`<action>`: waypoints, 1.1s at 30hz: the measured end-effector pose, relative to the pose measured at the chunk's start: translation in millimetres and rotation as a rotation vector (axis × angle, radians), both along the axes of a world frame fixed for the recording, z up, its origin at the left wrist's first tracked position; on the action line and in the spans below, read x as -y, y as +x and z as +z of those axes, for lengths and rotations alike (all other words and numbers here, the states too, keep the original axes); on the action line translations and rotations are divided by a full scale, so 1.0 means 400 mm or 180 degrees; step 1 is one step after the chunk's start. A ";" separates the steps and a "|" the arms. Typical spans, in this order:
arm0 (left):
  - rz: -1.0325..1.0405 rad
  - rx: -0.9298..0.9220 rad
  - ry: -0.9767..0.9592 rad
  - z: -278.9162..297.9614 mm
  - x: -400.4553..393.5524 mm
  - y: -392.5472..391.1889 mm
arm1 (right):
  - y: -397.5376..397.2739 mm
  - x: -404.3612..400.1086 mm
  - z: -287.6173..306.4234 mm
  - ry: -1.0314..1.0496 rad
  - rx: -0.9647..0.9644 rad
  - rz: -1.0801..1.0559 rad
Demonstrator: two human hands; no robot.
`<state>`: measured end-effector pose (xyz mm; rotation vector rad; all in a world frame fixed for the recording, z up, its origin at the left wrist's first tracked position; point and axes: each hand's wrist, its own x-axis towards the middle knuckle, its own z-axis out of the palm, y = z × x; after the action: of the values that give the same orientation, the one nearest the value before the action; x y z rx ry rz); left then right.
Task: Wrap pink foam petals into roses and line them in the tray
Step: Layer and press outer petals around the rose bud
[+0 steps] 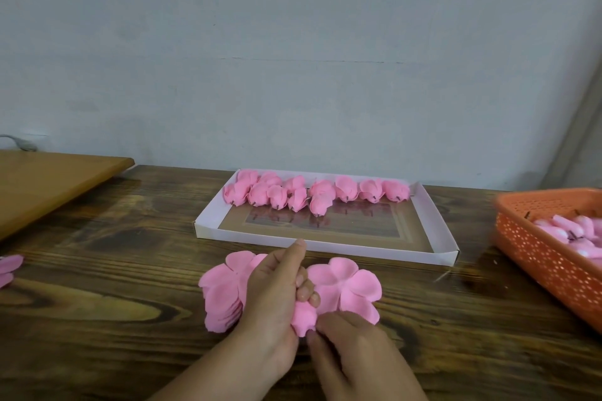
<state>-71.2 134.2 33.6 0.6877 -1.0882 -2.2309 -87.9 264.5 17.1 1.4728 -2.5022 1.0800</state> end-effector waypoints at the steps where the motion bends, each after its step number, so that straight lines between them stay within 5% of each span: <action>1: 0.0003 -0.0007 -0.0029 0.000 -0.003 0.000 | 0.003 -0.003 0.002 0.0132 -0.0159 0.0013; 3: 0.0007 -0.0101 0.0008 0.002 -0.005 0.000 | -0.004 -0.003 0.010 0.0011 0.0286 -0.0061; 6: -0.0068 -0.0263 0.0056 0.006 -0.003 0.000 | -0.002 0.011 0.051 -0.0320 0.2448 -0.0018; 9: -0.0212 -0.0363 0.0082 0.013 -0.004 0.004 | -0.005 0.021 0.064 -0.1390 0.4994 0.0150; 11: -0.0308 -0.0420 0.0106 0.018 -0.006 0.008 | -0.010 0.013 0.064 -0.1673 0.5719 0.0279; 14: -0.0286 -0.0370 0.0089 0.015 -0.005 0.009 | -0.007 0.010 0.079 -0.1278 0.5510 0.0233; 20: 0.0038 0.0118 -0.0005 0.002 0.002 0.003 | 0.001 0.008 0.032 -0.0045 0.0796 -0.0209; 25: 0.0004 0.0230 0.0051 -0.003 0.008 0.002 | -0.008 0.011 0.021 0.0384 -0.0648 -0.0074; 28: -0.0041 0.0082 0.0170 -0.001 0.006 0.001 | -0.007 0.012 0.026 0.0129 0.0144 -0.0077; 33: -0.0119 -0.0232 0.0236 0.003 0.001 0.000 | -0.019 0.014 0.038 -0.0428 0.3163 -0.0237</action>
<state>-71.1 134.0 34.7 0.6161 -0.9947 -2.3193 -95.7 258.8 32.2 0.8835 -2.8587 2.3392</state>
